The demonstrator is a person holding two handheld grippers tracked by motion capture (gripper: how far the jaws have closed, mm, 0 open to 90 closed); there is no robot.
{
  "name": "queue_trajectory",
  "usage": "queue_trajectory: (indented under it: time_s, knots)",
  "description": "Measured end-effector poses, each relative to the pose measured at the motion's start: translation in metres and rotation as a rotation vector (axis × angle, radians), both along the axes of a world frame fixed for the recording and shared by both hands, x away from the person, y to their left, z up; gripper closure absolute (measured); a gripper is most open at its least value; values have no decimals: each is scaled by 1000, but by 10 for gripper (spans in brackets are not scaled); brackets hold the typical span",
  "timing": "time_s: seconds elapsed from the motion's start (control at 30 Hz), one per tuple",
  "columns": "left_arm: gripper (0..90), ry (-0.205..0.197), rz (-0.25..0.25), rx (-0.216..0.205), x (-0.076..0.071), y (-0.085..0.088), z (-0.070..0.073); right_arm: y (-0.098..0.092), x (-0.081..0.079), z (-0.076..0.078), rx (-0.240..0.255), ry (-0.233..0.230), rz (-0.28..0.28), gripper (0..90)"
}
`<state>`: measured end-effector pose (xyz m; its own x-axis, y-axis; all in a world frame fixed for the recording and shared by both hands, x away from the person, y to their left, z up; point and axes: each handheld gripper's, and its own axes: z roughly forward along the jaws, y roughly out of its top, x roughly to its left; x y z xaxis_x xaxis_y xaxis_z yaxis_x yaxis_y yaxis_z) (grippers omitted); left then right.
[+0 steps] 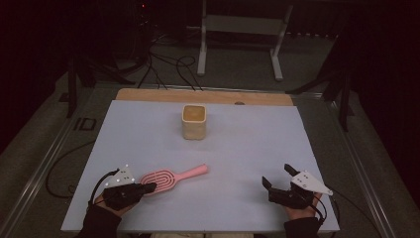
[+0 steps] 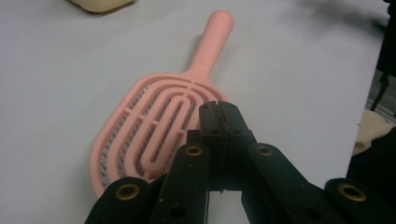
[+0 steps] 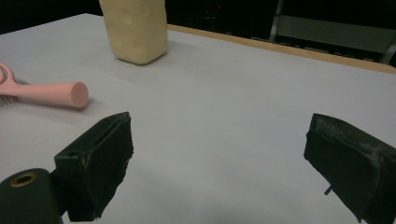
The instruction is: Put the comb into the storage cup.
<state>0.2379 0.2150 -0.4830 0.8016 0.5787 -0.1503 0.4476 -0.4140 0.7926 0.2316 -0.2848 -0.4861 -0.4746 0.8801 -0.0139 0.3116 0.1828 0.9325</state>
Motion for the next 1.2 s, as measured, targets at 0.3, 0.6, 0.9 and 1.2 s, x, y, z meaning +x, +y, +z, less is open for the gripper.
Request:
queue_trajectory:
  time_s: [0.3, 0.6, 0.9, 1.2]
  knots:
    - [900, 19, -32, 4, 0, -15, -6, 0, 0, 0, 0, -1, -4, 77]
    - [900, 25, -35, 62, 1, -21, -11, 0, 0, 0, 1, -1, -5, 78]
    - [900, 22, 8, 76, 2, -19, -13, 0, -1, 0, -4, -3, -6, 77]
    - [900, 16, 143, 89, 10, -9, -12, -7, 7, 2, 21, -5, -26, 77]
